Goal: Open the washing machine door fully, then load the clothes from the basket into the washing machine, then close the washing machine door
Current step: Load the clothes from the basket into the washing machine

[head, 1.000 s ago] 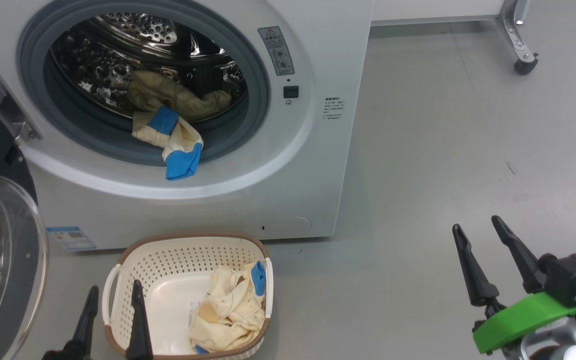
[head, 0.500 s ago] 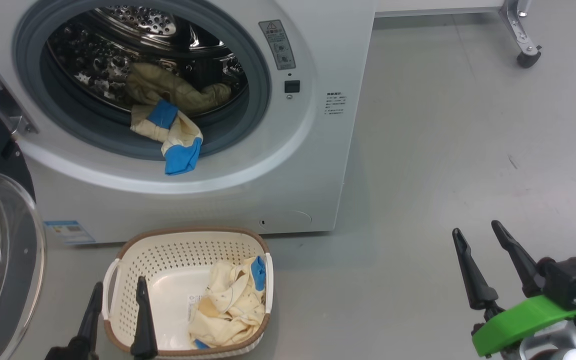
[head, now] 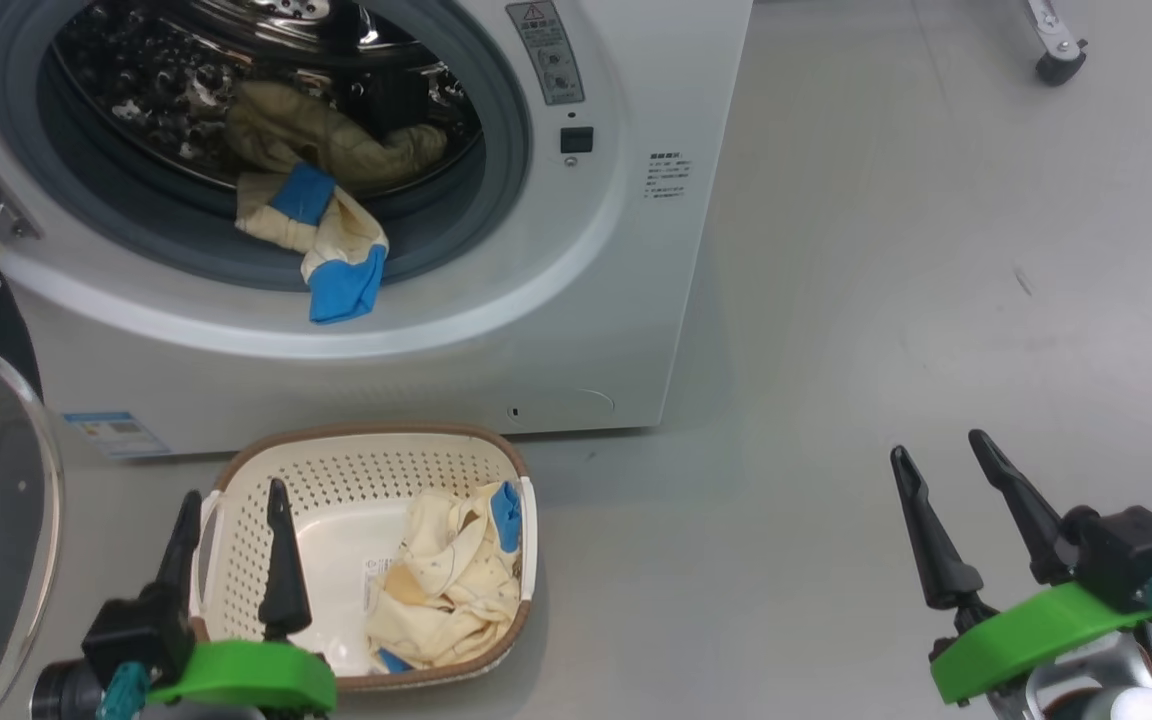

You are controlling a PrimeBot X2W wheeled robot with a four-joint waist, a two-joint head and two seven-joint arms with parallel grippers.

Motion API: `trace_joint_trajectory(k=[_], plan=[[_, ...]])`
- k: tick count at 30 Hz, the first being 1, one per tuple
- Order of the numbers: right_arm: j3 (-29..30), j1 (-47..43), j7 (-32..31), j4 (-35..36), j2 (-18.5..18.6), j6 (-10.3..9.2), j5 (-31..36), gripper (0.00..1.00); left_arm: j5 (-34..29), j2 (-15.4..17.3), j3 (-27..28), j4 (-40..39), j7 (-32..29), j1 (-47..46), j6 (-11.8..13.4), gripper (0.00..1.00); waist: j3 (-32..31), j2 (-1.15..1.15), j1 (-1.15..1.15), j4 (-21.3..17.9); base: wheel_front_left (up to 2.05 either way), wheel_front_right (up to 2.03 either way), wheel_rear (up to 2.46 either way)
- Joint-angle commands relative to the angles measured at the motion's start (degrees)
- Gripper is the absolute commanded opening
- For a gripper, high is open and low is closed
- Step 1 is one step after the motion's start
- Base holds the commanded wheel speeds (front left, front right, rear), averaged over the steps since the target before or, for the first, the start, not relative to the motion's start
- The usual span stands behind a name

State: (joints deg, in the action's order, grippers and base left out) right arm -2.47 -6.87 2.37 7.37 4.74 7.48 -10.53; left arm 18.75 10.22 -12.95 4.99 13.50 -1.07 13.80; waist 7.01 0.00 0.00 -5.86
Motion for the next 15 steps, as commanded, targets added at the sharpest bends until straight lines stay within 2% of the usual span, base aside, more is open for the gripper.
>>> trace_joint_trajectory(k=[1, 8, 15], plan=[[-1.52, 3.26, 1.00, 1.98, 0.57, 0.01, -0.48, 1.00, 0.41, 0.95, 2.18, -0.32, -0.41, -4.72, 0.00, 1.00, 1.46, 0.00, 0.00, -0.71, 0.00, 0.00, 0.00], [-2.77, 5.93, 2.45, 1.05, 0.82, 0.01, -1.51, 1.00, 1.29, 2.15, 2.29, 5.54, -2.69, -14.55, -2.39, 1.00, 5.94, 0.00, 0.00, -2.51, 0.00, 0.00, 0.00], [-4.49, 9.78, 4.69, -0.97, 0.97, 0.01, -3.00, 1.00, 1.96, 5.97, 2.52, 14.52, -7.57, -28.63, -6.50, 1.00, 11.85, 0.00, 0.00, -5.73, 0.00, 0.00, 0.00]])
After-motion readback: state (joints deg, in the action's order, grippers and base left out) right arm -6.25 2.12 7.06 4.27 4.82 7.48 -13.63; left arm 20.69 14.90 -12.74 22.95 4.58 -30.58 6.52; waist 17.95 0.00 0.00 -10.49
